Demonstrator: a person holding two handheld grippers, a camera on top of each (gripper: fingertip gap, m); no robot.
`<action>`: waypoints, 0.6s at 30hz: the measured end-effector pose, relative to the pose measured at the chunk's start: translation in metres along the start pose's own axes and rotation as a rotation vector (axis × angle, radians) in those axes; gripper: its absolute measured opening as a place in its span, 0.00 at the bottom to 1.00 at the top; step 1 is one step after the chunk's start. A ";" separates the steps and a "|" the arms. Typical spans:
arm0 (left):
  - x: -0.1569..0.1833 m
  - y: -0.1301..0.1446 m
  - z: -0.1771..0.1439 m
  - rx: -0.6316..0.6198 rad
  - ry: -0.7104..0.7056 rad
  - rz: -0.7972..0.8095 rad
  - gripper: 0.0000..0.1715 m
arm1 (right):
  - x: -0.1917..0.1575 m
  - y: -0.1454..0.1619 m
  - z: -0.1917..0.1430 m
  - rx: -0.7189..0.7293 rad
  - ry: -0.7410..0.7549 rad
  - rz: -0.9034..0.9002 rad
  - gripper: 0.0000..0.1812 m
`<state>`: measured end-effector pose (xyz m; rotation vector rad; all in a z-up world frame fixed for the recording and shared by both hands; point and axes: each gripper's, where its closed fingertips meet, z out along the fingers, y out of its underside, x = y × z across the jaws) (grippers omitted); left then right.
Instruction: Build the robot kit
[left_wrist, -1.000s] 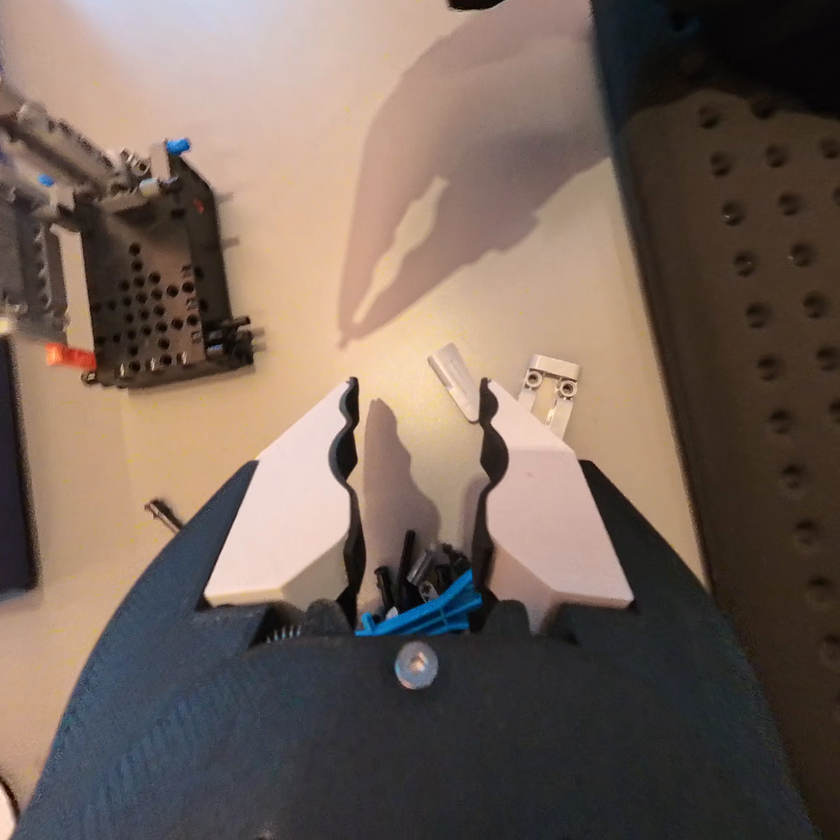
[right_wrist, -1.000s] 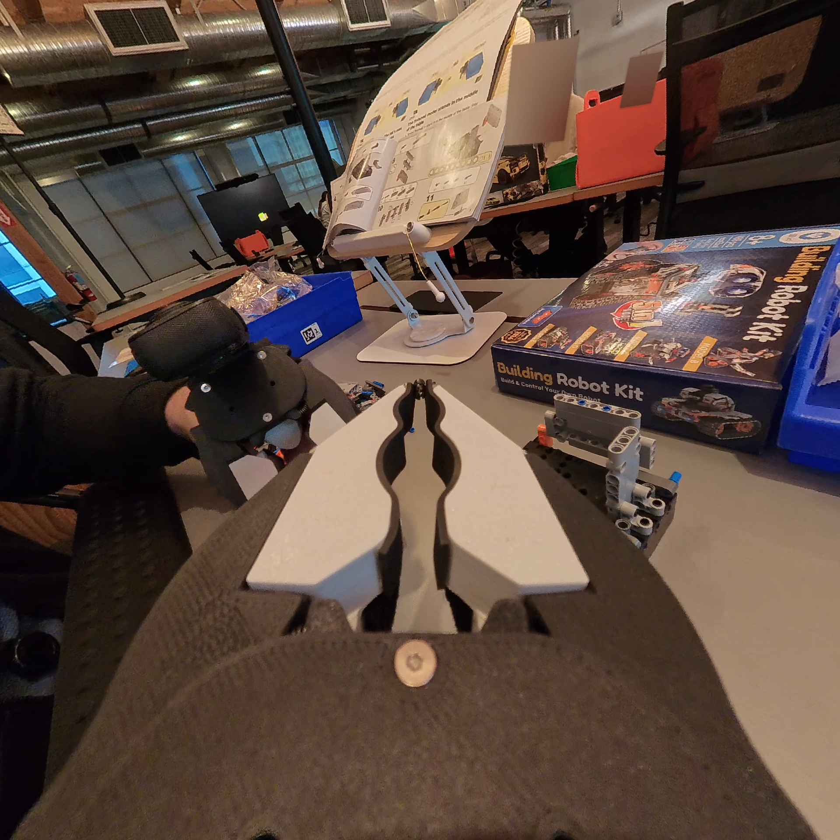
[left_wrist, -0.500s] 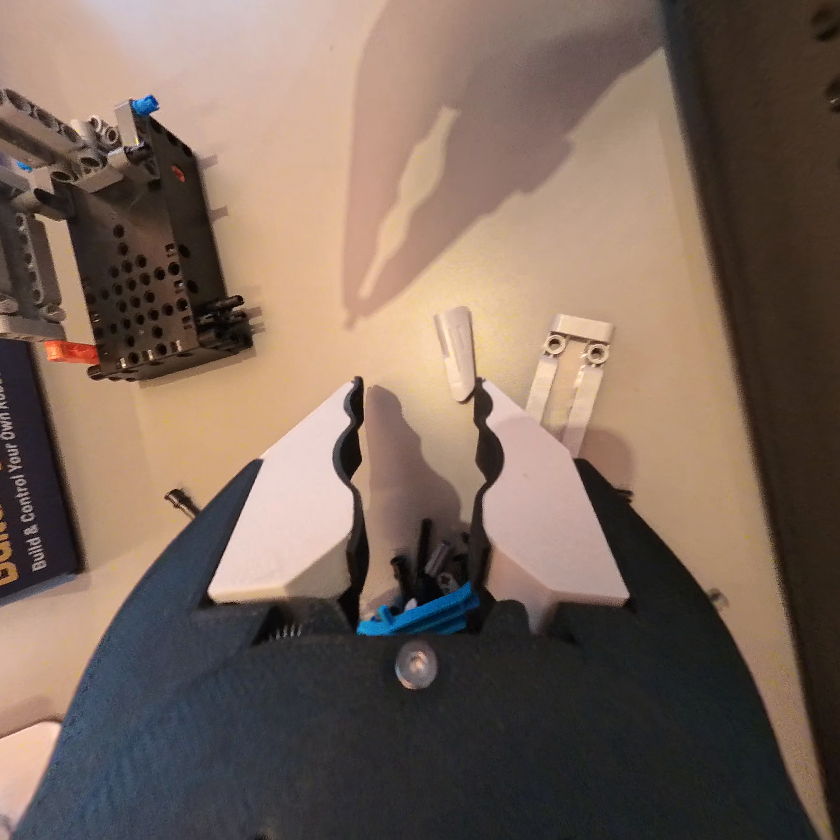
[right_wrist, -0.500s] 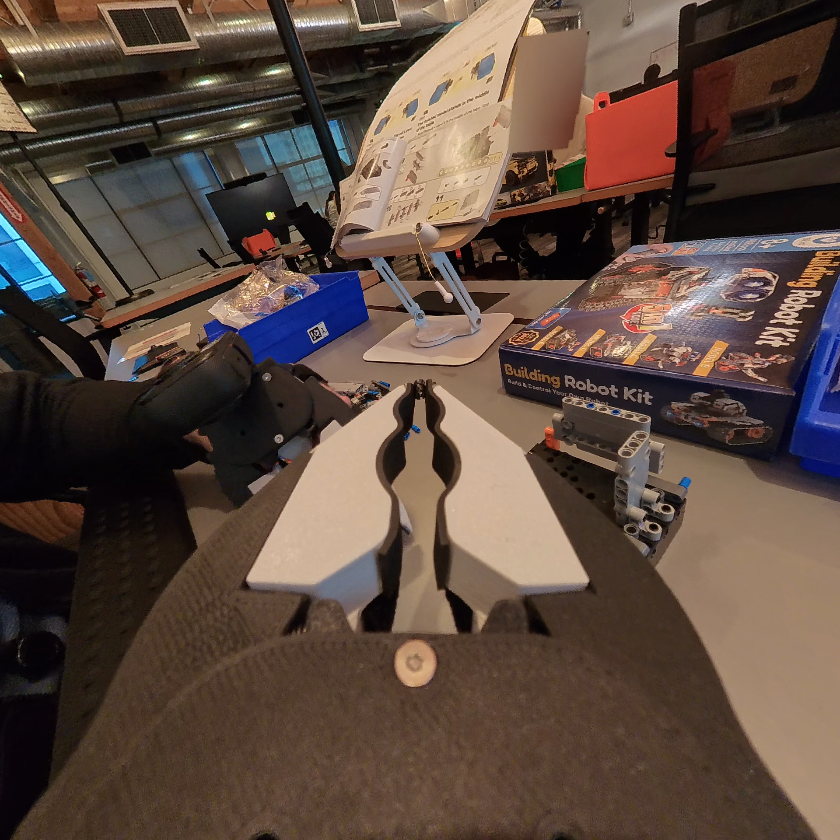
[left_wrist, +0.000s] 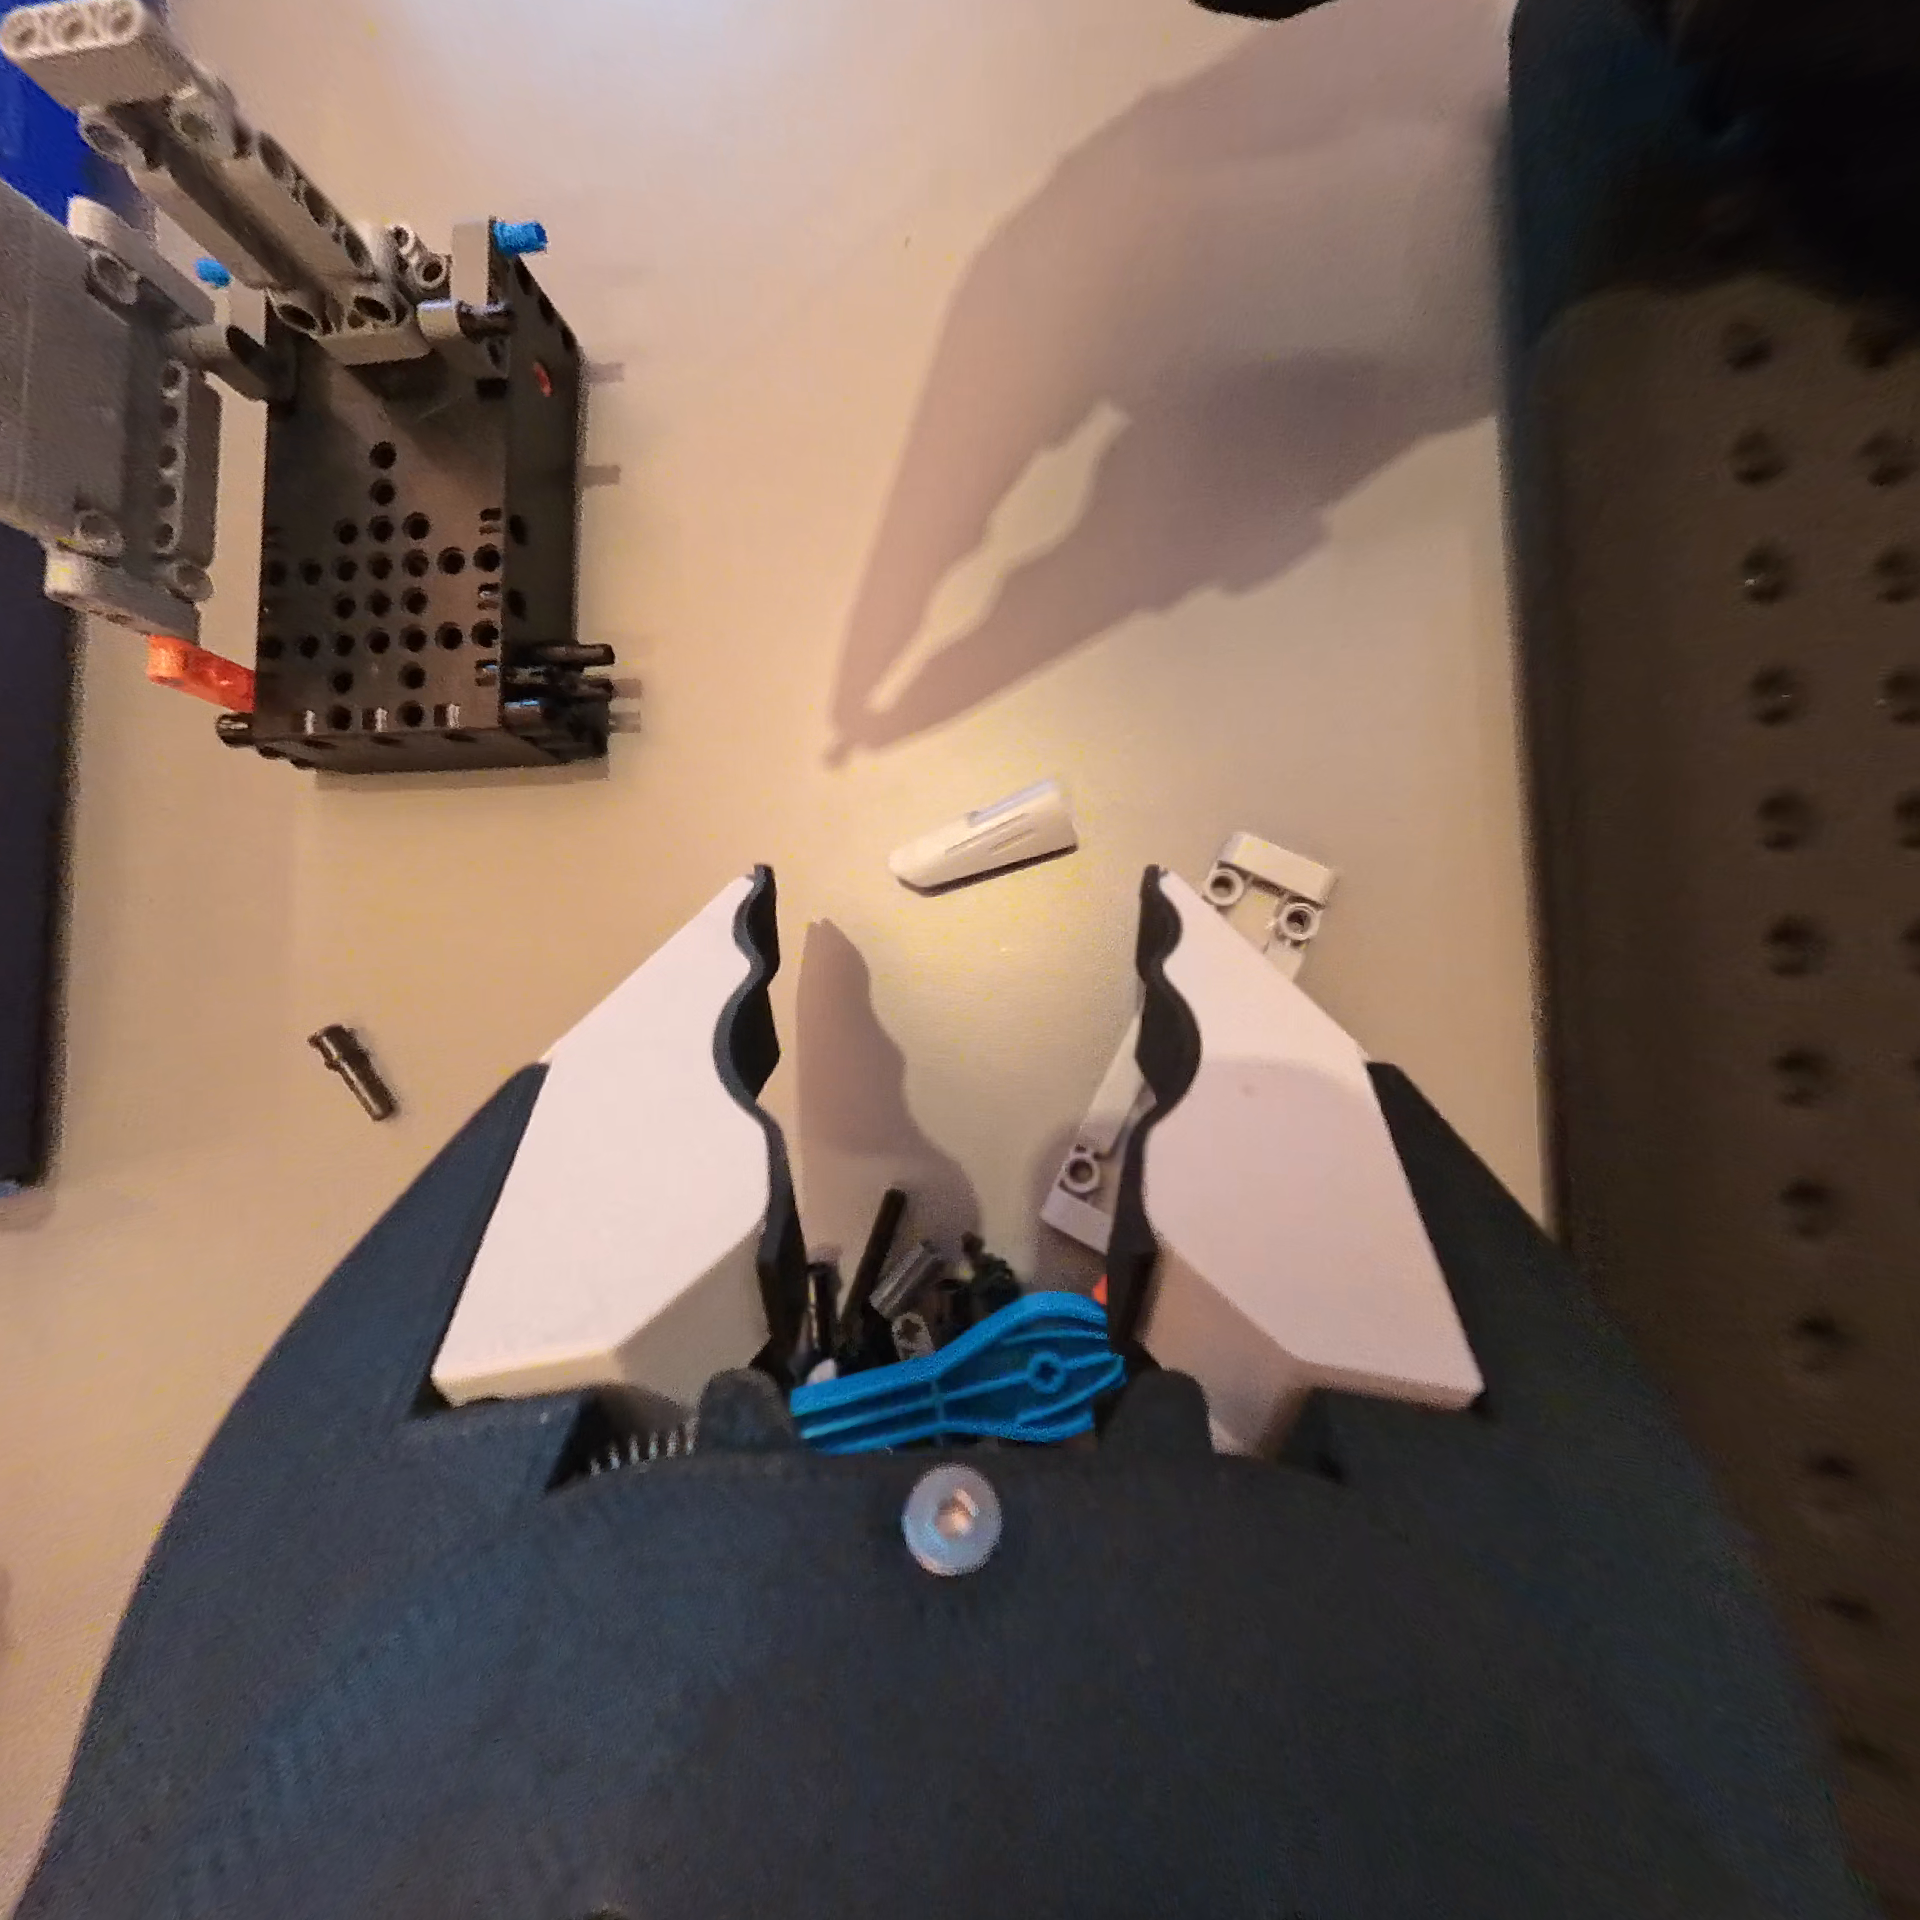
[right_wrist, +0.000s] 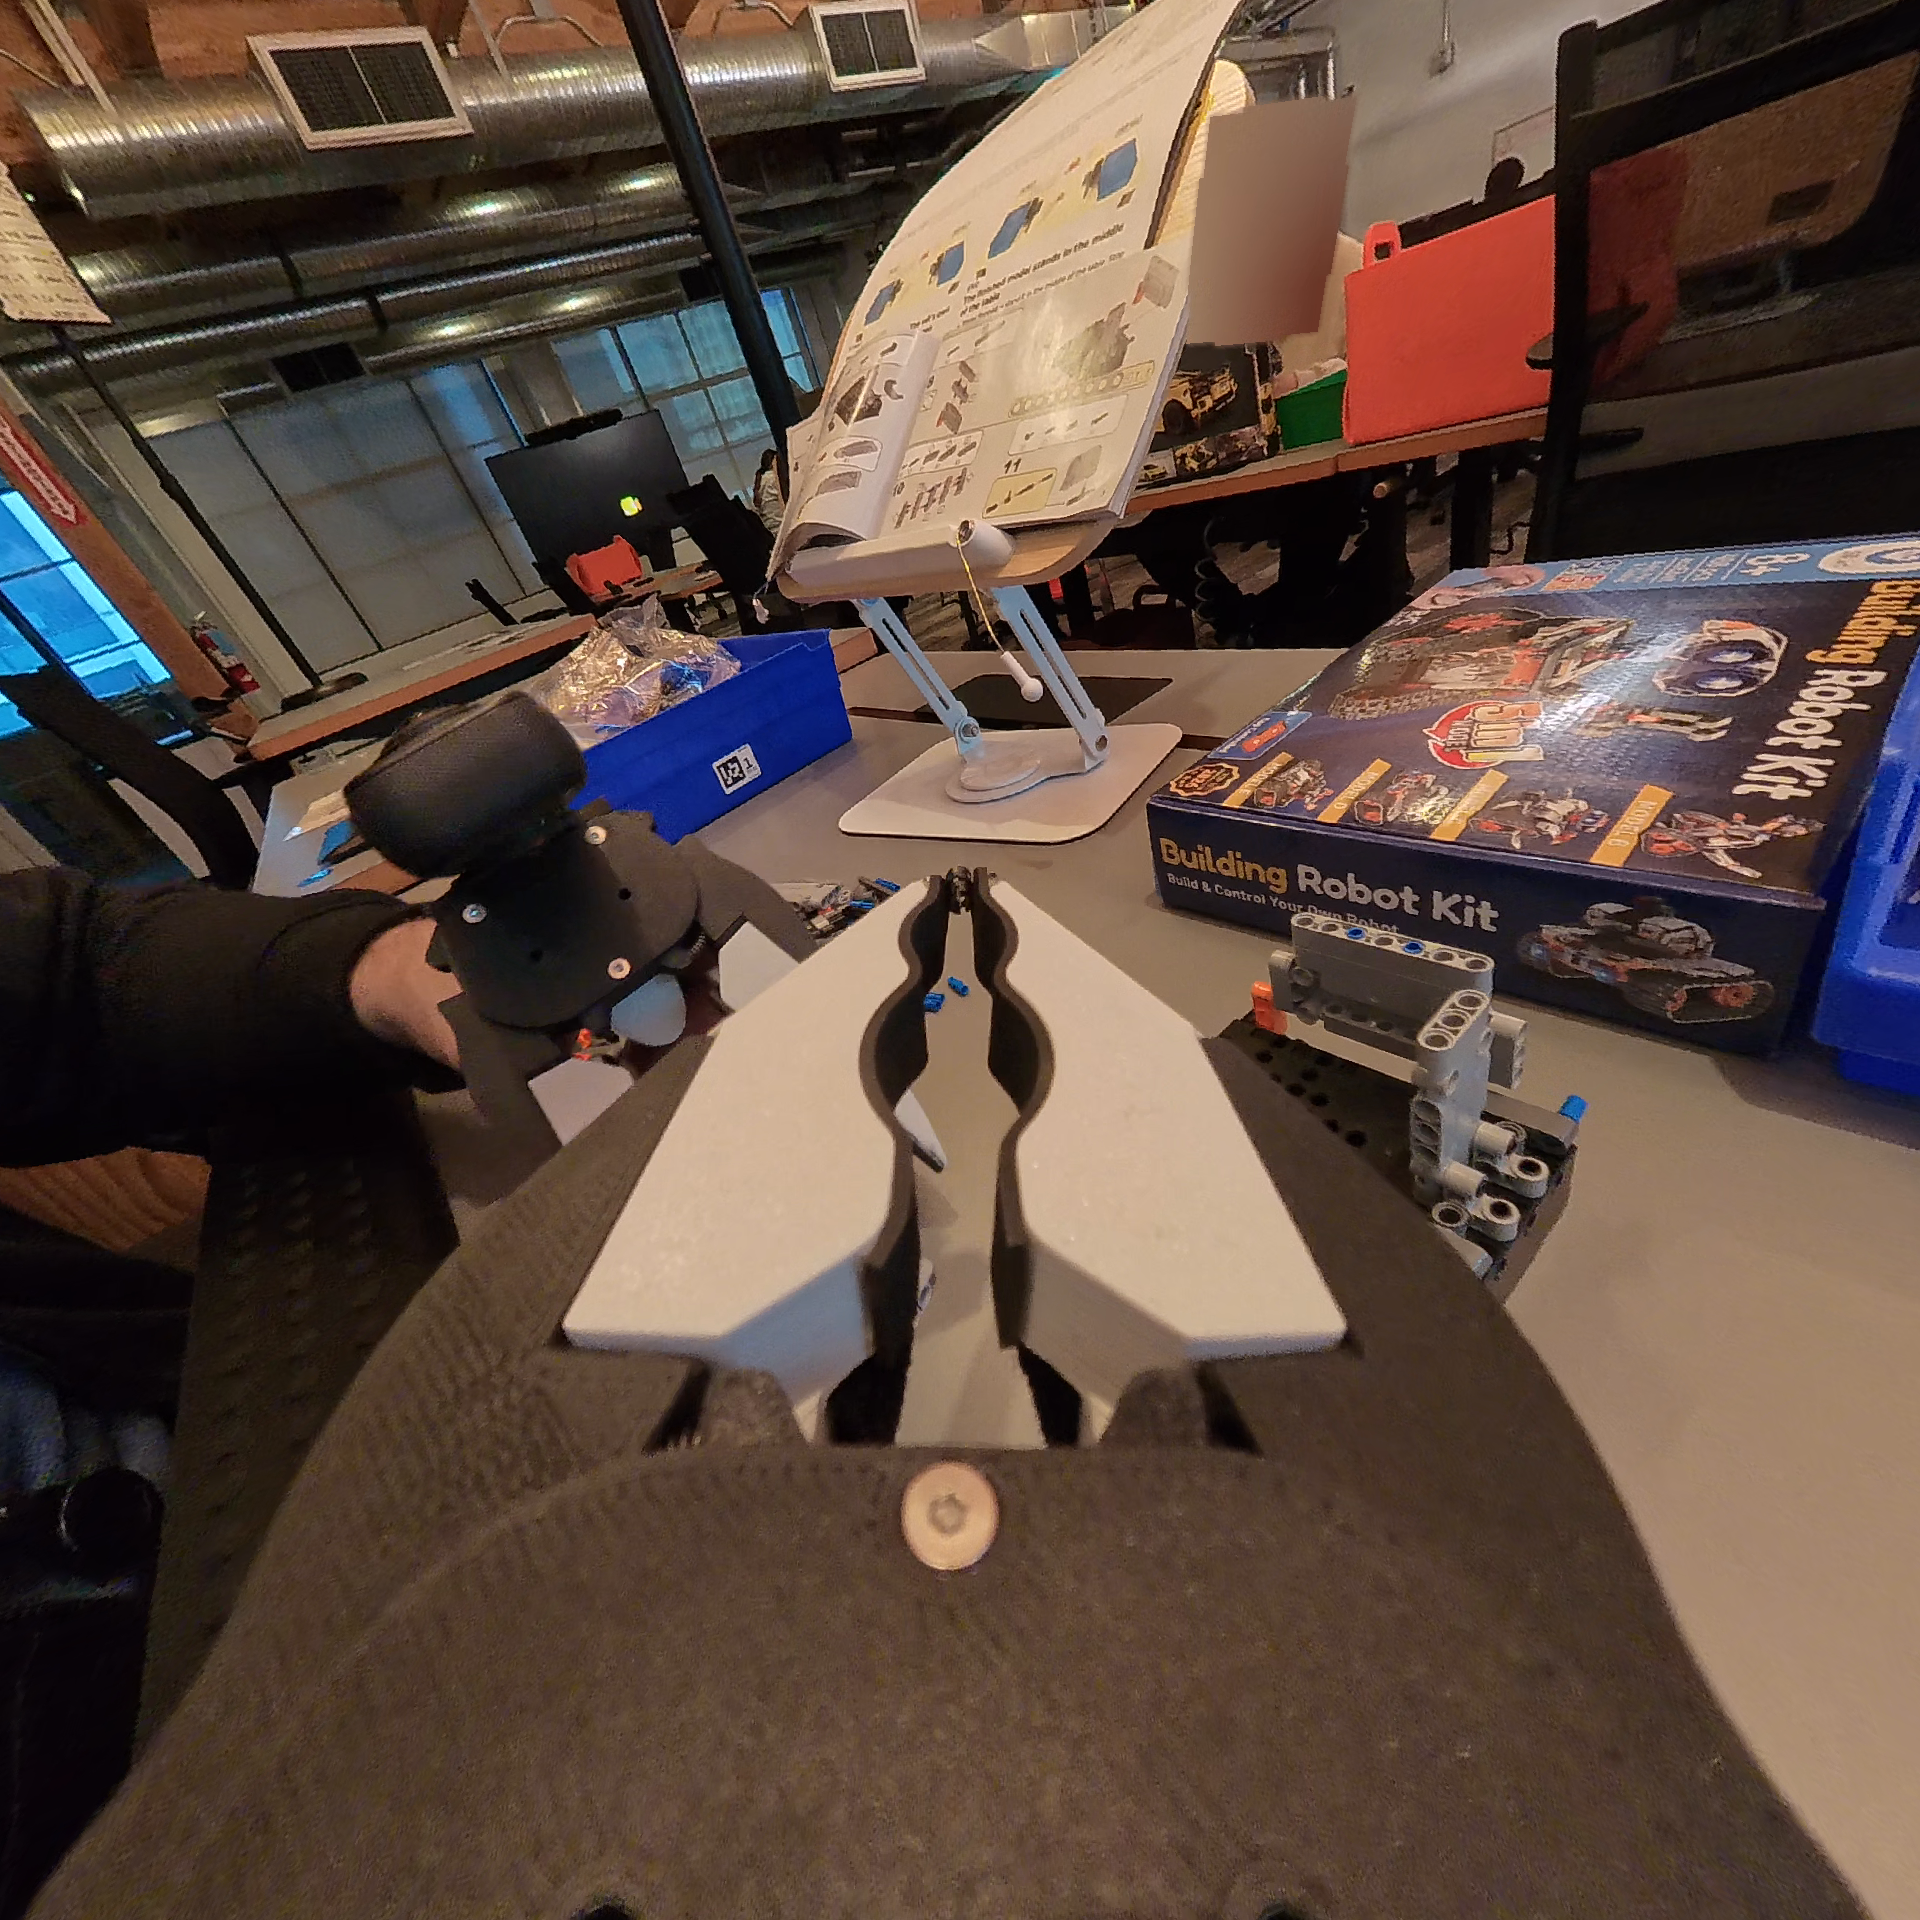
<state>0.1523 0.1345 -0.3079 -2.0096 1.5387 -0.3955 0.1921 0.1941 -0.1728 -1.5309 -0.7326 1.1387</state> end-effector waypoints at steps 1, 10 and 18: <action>0.001 0.001 0.002 -0.020 -0.019 -0.004 0.39 | -0.001 0.000 0.000 -0.001 -0.002 -0.001 0.01; 0.017 0.001 0.023 -0.065 0.004 -0.040 0.22 | -0.001 -0.002 -0.002 0.011 -0.004 0.006 0.01; 0.013 0.001 0.022 -0.069 -0.001 0.022 0.21 | -0.003 -0.002 -0.002 0.012 -0.013 0.006 0.01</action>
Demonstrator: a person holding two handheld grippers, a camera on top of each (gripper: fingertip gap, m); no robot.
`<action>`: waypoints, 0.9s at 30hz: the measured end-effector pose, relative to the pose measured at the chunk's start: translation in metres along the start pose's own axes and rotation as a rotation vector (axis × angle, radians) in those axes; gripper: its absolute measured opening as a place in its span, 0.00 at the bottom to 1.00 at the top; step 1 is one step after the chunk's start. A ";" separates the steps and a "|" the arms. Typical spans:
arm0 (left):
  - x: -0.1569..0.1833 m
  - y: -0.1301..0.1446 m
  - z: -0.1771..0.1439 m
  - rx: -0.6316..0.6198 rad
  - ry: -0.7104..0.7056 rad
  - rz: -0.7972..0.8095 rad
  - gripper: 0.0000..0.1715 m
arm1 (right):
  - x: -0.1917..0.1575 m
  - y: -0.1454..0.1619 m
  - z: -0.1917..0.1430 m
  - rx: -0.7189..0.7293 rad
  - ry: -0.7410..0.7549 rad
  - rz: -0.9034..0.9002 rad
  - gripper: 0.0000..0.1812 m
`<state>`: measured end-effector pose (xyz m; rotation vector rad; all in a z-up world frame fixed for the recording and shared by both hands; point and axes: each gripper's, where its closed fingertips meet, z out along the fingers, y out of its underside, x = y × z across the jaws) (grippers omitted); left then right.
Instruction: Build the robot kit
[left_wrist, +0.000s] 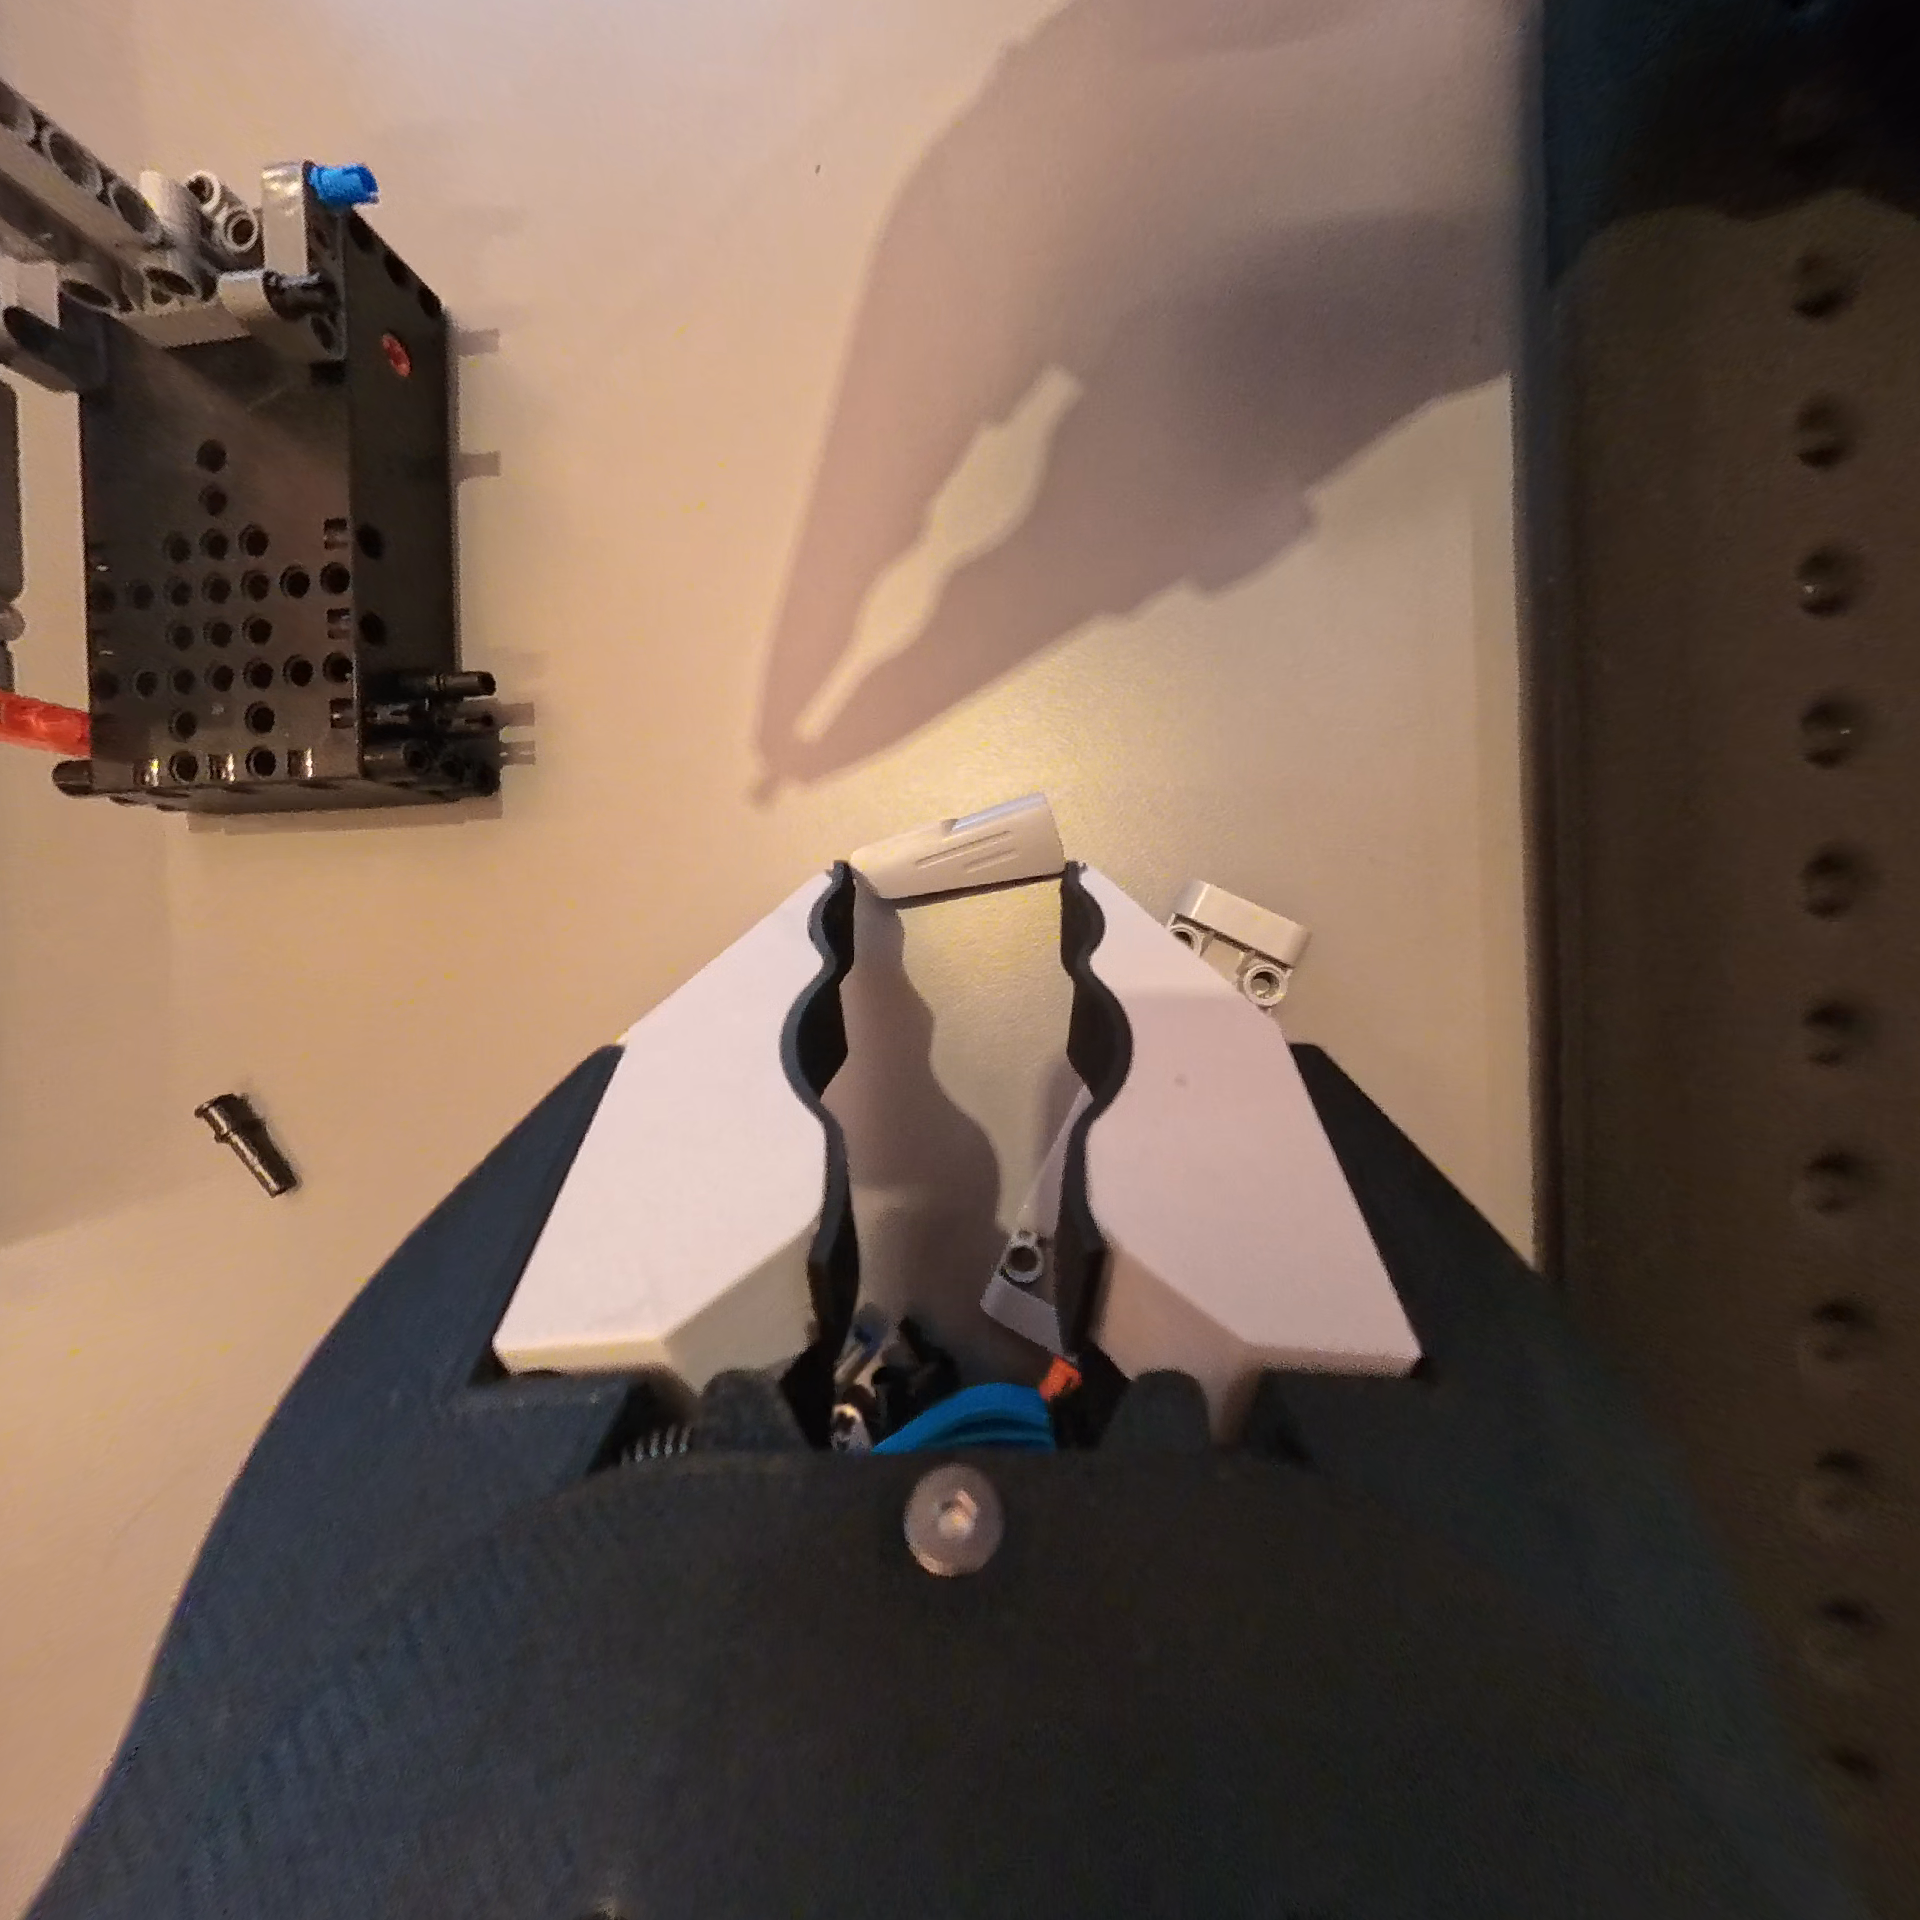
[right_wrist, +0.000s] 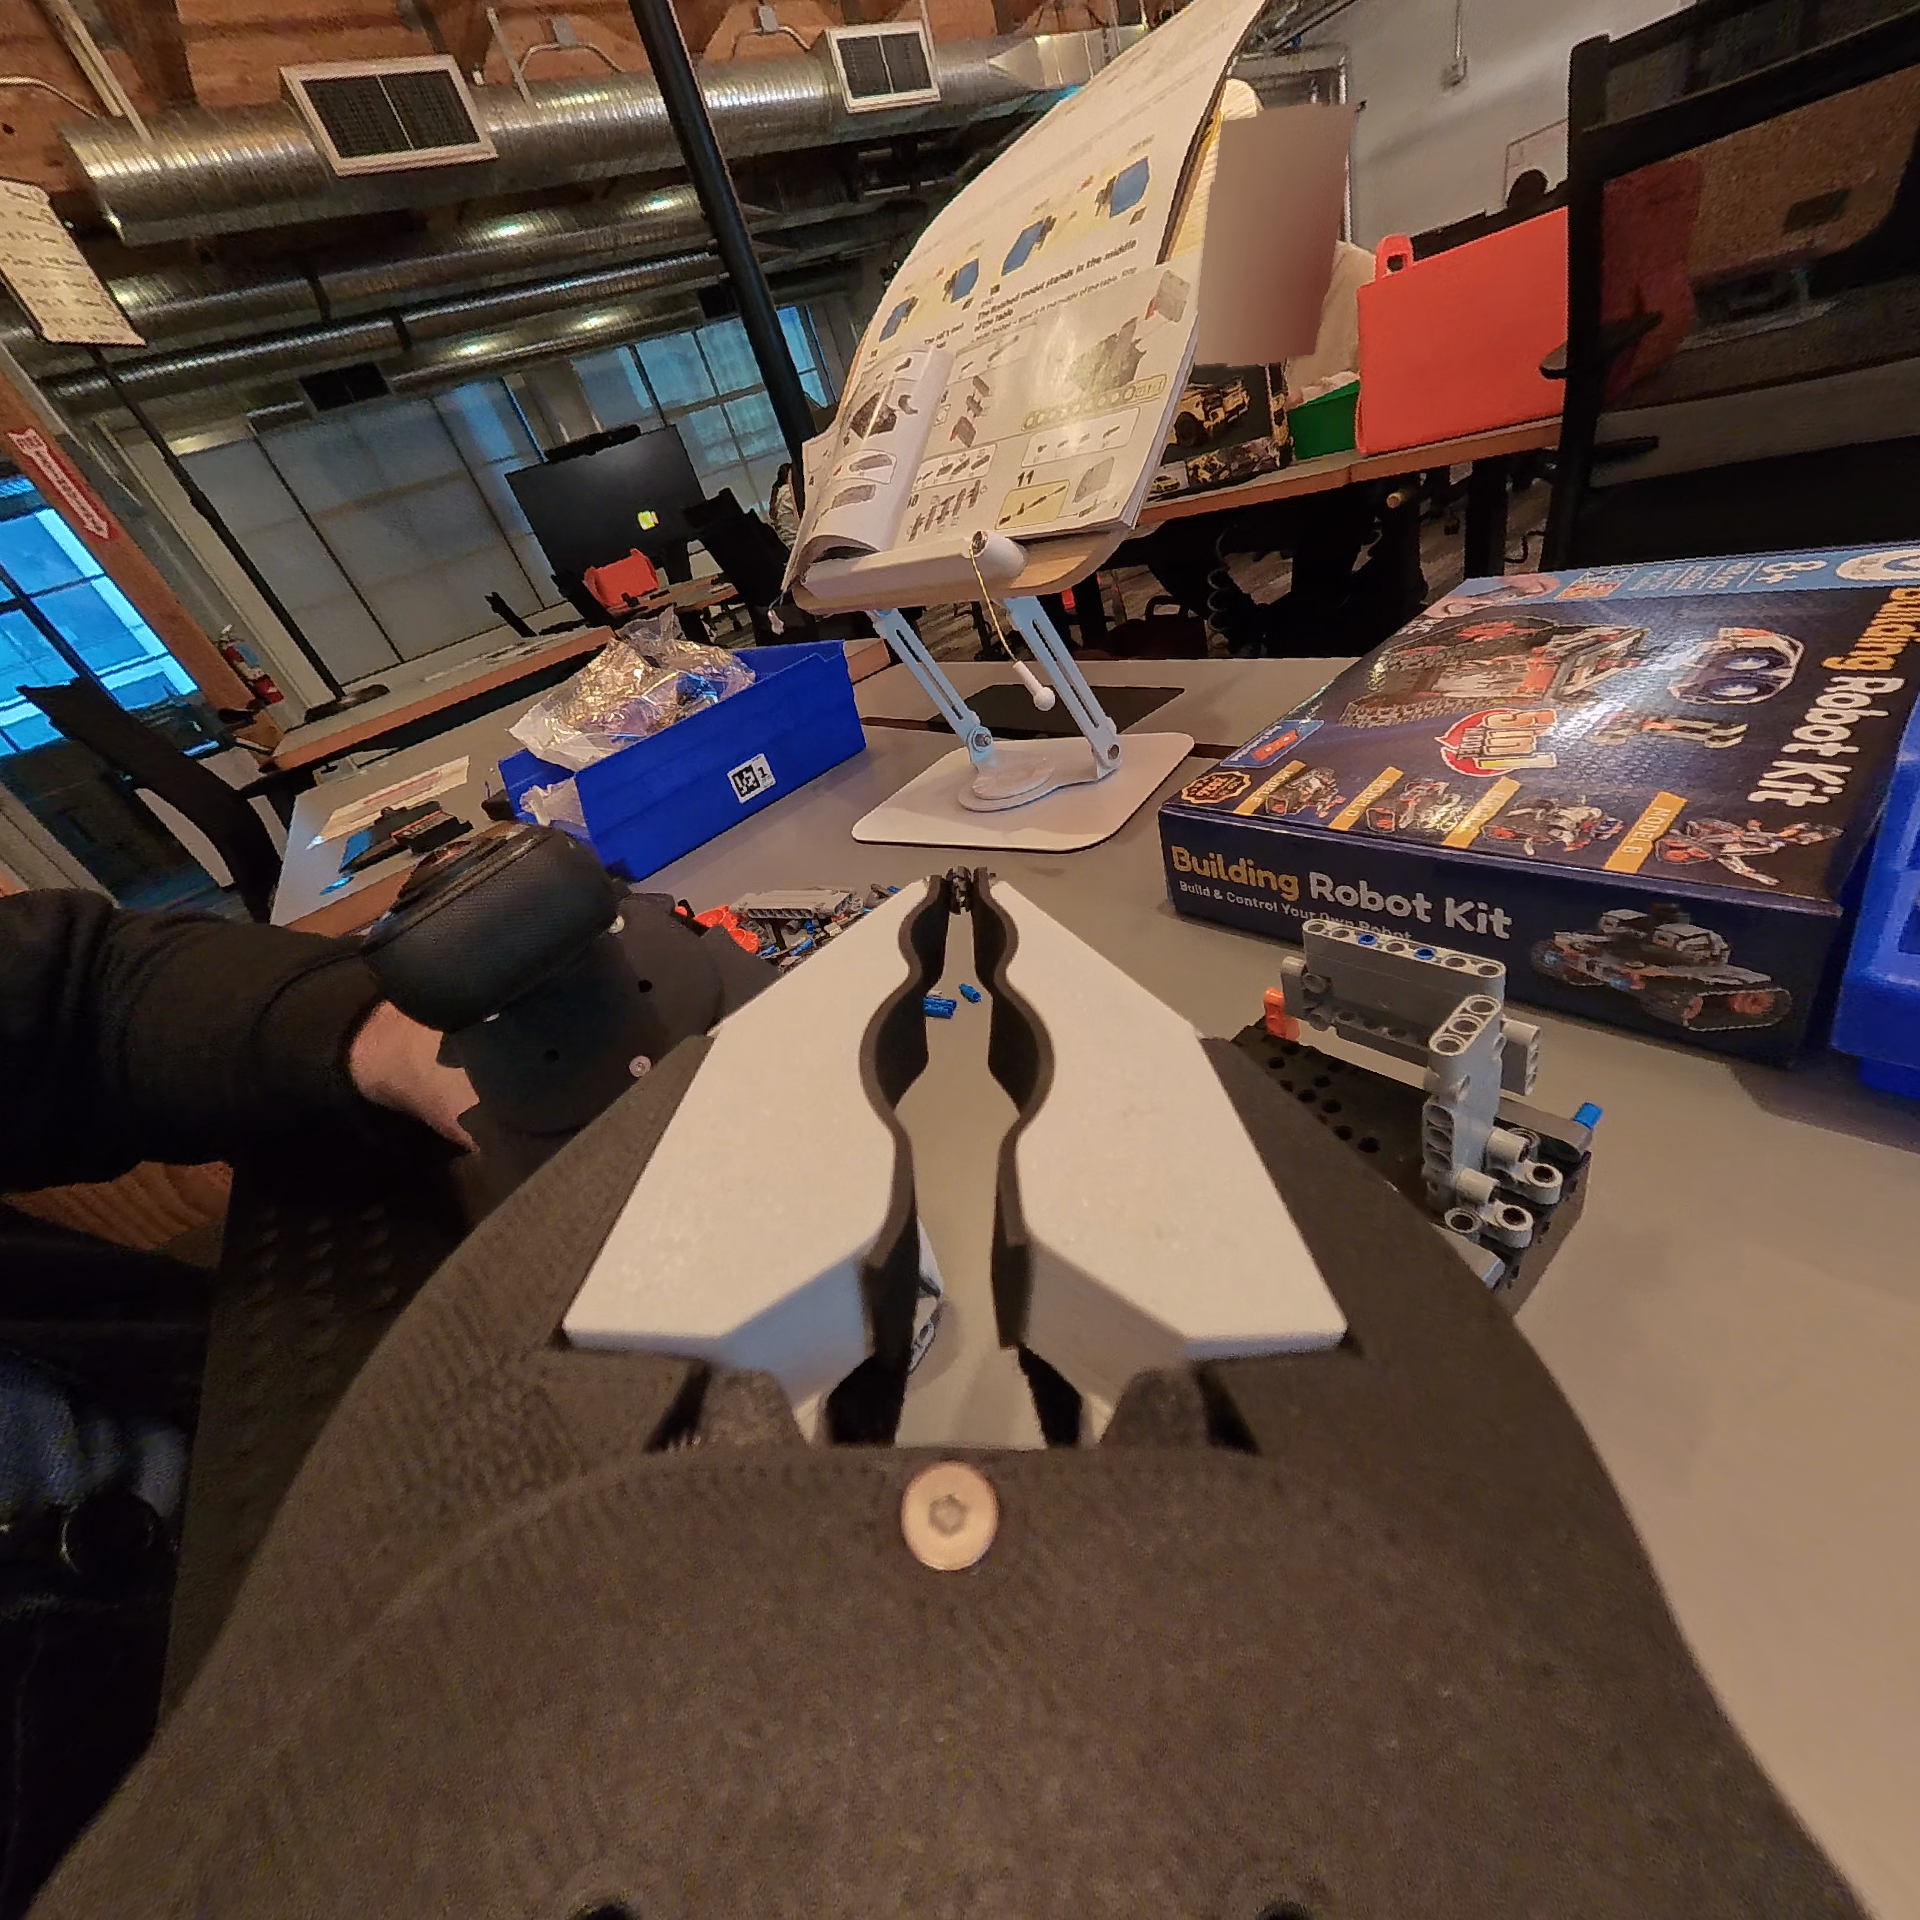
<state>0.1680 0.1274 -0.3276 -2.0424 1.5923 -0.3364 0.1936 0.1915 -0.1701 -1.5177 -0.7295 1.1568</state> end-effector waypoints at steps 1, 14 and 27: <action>-0.001 0.000 0.000 -0.003 0.002 -0.002 0.22 | 0.000 0.000 0.000 0.001 -0.001 0.000 0.01; 0.006 -0.010 0.007 0.026 0.064 -0.037 0.22 | 0.000 0.002 0.000 -0.007 -0.001 0.001 0.01; -0.007 -0.004 -0.059 0.286 -0.102 0.014 0.22 | -0.006 0.017 0.008 -0.079 -0.022 -0.020 0.01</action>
